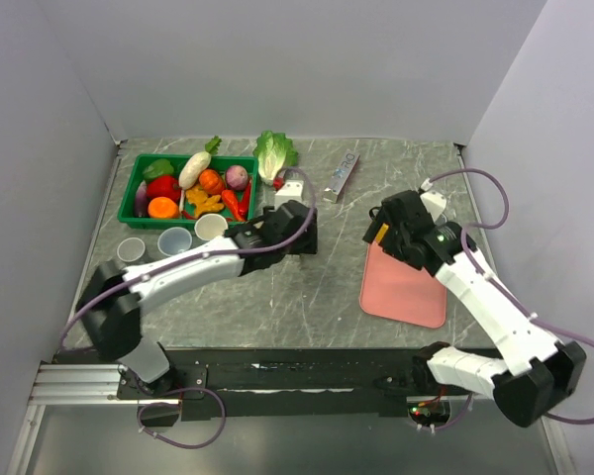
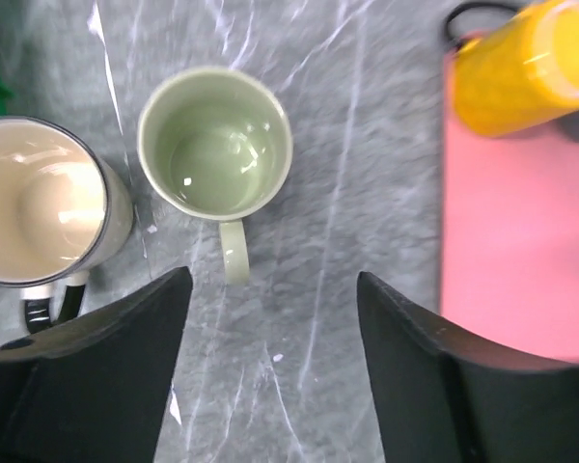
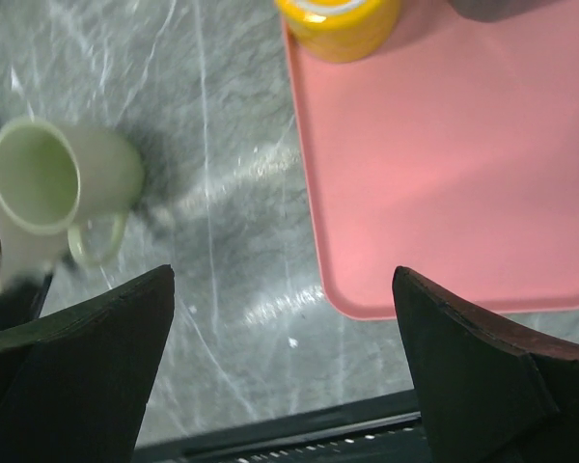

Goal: Turn the mug right side up

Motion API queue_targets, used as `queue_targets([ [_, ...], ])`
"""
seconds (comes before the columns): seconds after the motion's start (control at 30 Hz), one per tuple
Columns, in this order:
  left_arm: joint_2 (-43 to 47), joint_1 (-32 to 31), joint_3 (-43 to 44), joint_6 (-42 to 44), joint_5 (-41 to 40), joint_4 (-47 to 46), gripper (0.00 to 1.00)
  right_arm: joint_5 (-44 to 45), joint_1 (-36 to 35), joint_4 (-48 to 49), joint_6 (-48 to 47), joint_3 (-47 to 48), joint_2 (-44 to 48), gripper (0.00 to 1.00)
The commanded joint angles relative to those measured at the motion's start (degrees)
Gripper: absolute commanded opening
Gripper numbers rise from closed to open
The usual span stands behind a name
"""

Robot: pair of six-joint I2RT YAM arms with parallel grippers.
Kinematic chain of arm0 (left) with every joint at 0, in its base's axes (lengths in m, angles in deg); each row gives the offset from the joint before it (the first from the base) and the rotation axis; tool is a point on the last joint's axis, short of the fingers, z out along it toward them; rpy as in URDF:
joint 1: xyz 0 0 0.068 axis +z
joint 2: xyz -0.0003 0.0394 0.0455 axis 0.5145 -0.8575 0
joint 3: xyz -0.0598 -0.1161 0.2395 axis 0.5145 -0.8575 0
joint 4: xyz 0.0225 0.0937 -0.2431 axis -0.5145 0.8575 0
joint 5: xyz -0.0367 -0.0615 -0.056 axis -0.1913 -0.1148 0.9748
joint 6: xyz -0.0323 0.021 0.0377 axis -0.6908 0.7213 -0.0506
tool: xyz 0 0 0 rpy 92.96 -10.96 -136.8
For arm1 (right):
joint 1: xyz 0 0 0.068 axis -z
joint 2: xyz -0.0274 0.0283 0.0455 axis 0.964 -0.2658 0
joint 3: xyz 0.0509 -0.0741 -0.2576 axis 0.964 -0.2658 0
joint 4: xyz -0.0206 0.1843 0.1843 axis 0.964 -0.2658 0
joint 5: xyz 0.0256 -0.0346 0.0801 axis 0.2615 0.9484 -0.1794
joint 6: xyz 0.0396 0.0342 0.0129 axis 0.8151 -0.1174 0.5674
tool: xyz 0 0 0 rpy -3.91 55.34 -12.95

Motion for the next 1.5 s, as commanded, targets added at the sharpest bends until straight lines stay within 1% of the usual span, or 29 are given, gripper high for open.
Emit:
queue_targets([
  [0.0, 8.6, -0.4, -3.9, 1.9, 1.6, -4.6, 0.77, 3.1, 3.3, 1.3, 9.9, 6.6, -4.9, 1.00],
  [0.17, 15.4, -0.2, -6.4, 4.1, 3.0, -4.9, 0.88, 0.8, 7.5, 2.0, 16.5, 11.8, -12.2, 0.99],
  [0.23, 17.6, -0.3, -7.6, 4.7, 4.0, -5.2, 0.94, -0.8, 9.6, 0.8, 22.5, 12.9, -15.3, 1.00],
  [0.27, 18.4, -0.3, -7.8, 5.1, 4.0, -5.1, 0.95, -1.1, 10.2, -0.2, 28.7, 13.8, -16.4, 1.00],
  [0.33, 19.8, 0.0, -8.4, 5.8, 3.9, -4.7, 0.98, -3.1, 11.5, -0.9, 33.5, 14.1, -19.5, 1.00],
  [0.37, 20.3, 0.0, -8.4, 6.5, 3.9, -4.4, 0.99, -3.3, 11.6, -1.3, 38.1, 14.9, -20.4, 1.00],
  [0.43, 21.2, 0.6, -8.4, 7.0, 4.6, -3.0, 0.99, -3.9, 11.6, -3.7, 42.4, 16.7, -24.0, 1.00],
  [0.47, 21.4, 1.0, -8.4, 7.3, 5.0, -2.6, 1.00, -4.2, 11.6, -5.2, 46.4, 19.5, -25.4, 1.00],
  [0.53, 22.7, 1.7, -8.6, 7.4, 6.1, -1.8, 0.99, -5.1, 11.6, -8.5, 50.3, 22.9, -30.3, 1.00],
  [0.57, 23.3, 2.0, -9.4, 7.4, 6.6, -1.9, 1.00, -5.5, 11.6, -12.0, 54.3, 26.3, -31.9, 1.00],
  [0.6, 23.9, 2.8, -9.9, 7.5, 7.2, -2.0, 0.97, -6.1, 11.6, -13.3, 56.0, 27.8, -35.0, 1.00],
  [0.7, 25.7, 4.9, -11.5, 7.2, 9.8, -3.4, 0.96, -7.5, 11.8, -16.2, 61.9, 31.1, -39.2, 0.98],
  [0.77, 26.3, 5.9, -11.9, 6.8, 11.0, -3.9, 0.96, -7.1, 11.8, -16.6, 65.7, 31.8, -40.4, 0.95],
  [0.87, 26.0, 7.2, -11.6, 7.0, 11.8, -3.5, 0.96, -6.3, 12.3, -16.9, 69.7, 32.3, -42.3, 0.90],
  [0.97, 25.7, 8.2, -11.8, 7.5, 12.1, -3.5, 0.96, -5.6, 12.8, -18.3, 72.3, 33.7, -44.5, 0.88],
  [1.07, 25.5, 9.4, -12.0, 7.5, 13.0, -3.9, 0.96, -4.4, 13.4, -18.9, 73.7, 34.9, -46.5, 0.85],
  [1.13, 25.0, 10.0, -12.0, 7.5, 13.5, -4.1, 0.96, -3.3, 13.6, -17.6, 74.1, 34.8, -47.4, 0.84],
  [1.2, 25.0, 10.7, -11.9, 7.6, 14.0, -4.0, 0.96, -3.3, 14.0, -16.8, 74.2, 34.7, -48.2, 0.80],
  [1.27, 24.5, 11.1, -11.8, 7.7, 14.4, -4.0, 0.96, -3.8, 14.4, -16.2, 75.0, 35.1, -48.9, 0.79],
  [1.3, 24.5, 11.4, -11.9, 7.8, 14.6, -4.0, 0.96, -3.9, 14.5, -15.9, 75.0, 35.2, -49.4, 0.76],
  [1.4, 24.3, 12.1, -11.9, 8.1, 14.6, -4.0, 0.96, -4.8, 14.7, -15.8, 77.1, 35.2, -49.8, 0.71],
  [1.47, 24.4, 12.4, -12.1, 8.0, 14.7, -4.1, 0.96, -5.4, 15.2, -17.9, 78.5, 36.7, -50.4, 0.69],
])
